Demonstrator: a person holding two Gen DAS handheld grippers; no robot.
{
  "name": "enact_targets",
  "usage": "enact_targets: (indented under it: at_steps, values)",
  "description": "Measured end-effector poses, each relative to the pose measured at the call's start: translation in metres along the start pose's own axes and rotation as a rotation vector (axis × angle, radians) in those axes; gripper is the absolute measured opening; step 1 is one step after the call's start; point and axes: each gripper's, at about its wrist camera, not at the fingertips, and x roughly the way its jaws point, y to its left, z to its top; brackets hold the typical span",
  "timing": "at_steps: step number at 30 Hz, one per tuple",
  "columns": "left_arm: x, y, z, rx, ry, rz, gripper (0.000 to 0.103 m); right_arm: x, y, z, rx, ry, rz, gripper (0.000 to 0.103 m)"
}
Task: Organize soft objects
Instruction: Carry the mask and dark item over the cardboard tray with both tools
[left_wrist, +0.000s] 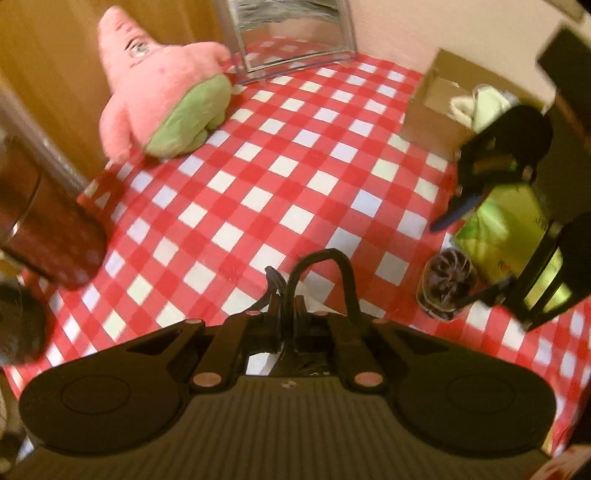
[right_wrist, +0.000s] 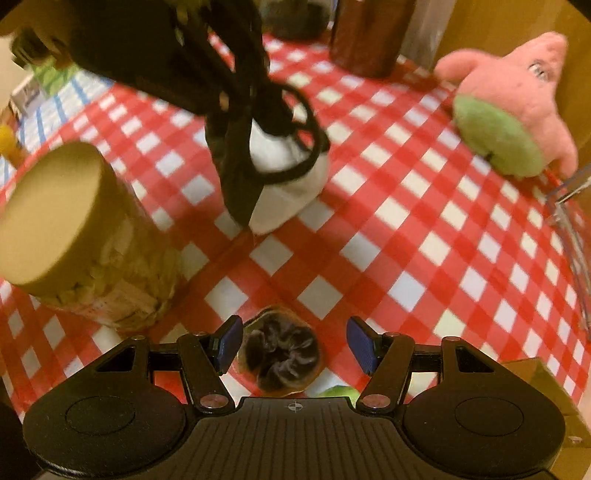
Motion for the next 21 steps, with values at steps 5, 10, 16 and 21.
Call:
enact_targets:
  at_steps: [5,10,16,21]
  values:
    - [-0.003,0.006,-0.008,-0.073,-0.01,-0.015,0.005,0.027,0.005,-0.002,-0.051,0.097,-0.015,0.062]
    - [-0.005,0.011,-0.013,-0.118,-0.015,-0.013,0.005,0.039,0.014,-0.006,-0.102,0.134,-0.022,0.038]
    - [-0.015,0.02,-0.018,-0.18,-0.026,0.019,0.005,0.029,0.015,-0.006,-0.09,0.081,-0.04,0.013]
    - [-0.031,0.024,-0.021,-0.247,-0.042,0.064,0.005,0.005,0.006,0.0,0.001,-0.028,-0.077,0.012]
